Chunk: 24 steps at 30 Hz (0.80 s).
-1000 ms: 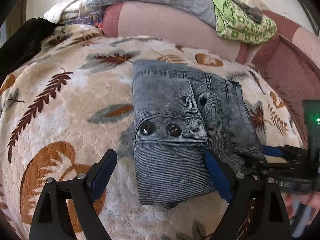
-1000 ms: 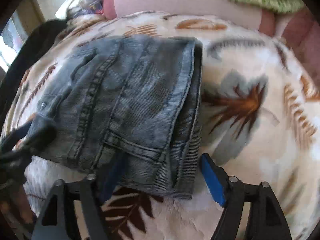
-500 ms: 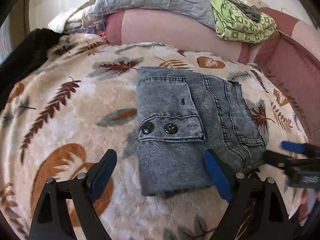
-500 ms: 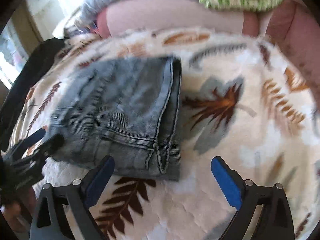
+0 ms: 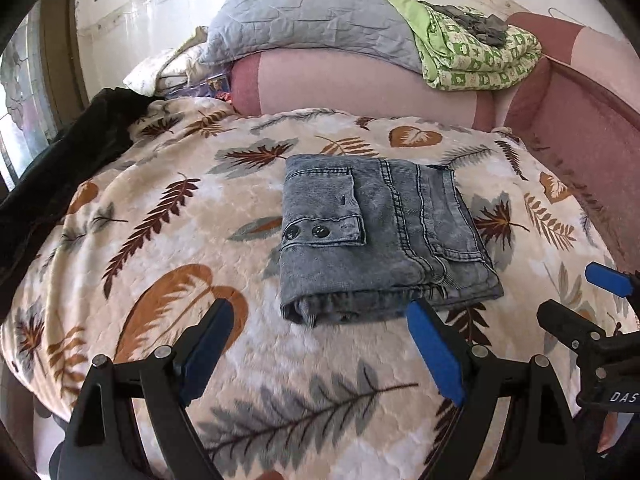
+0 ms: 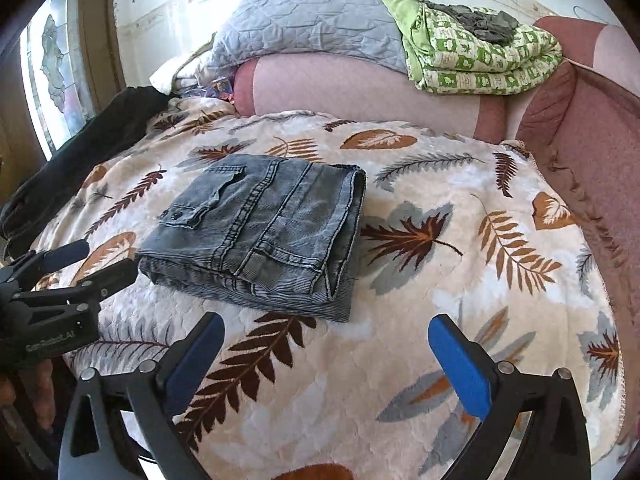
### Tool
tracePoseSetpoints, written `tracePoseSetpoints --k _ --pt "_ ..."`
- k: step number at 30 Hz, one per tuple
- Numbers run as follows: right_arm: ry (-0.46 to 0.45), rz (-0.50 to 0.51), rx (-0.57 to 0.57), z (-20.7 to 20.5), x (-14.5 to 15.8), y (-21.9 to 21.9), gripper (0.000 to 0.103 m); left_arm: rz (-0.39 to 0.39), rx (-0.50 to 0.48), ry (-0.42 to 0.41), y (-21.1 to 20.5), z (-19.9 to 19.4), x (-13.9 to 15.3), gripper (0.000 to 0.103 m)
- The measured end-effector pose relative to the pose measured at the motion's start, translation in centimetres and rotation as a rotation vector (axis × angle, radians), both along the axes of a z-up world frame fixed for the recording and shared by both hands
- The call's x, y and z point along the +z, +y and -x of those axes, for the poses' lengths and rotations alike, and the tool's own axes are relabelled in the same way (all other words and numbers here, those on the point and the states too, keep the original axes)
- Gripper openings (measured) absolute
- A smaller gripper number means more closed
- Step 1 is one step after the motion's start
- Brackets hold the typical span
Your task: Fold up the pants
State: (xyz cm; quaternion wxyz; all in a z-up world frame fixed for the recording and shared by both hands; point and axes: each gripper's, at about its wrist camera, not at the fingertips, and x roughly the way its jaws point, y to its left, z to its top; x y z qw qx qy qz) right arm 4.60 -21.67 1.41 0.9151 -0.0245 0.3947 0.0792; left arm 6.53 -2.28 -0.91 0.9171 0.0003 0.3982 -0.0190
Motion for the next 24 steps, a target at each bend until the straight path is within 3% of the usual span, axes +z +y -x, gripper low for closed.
tracePoseSetpoints --k 8,18,24 --pt "-0.018 0.02 0.018 1.0 1.1 -0.1 0.103 -0.025 0.021 -0.014 -0.5 1.1 1.3 0.089" --pt "-0.016 0.062 0.025 0.9 2.1 0.1 0.103 0.001 0.009 -0.016 -0.8 1.2 2.3 0.089" --pt "-0.019 0.065 0.023 0.7 3.0 0.3 0.103 -0.048 0.033 -0.023 -0.9 0.9 2.5 0.089"
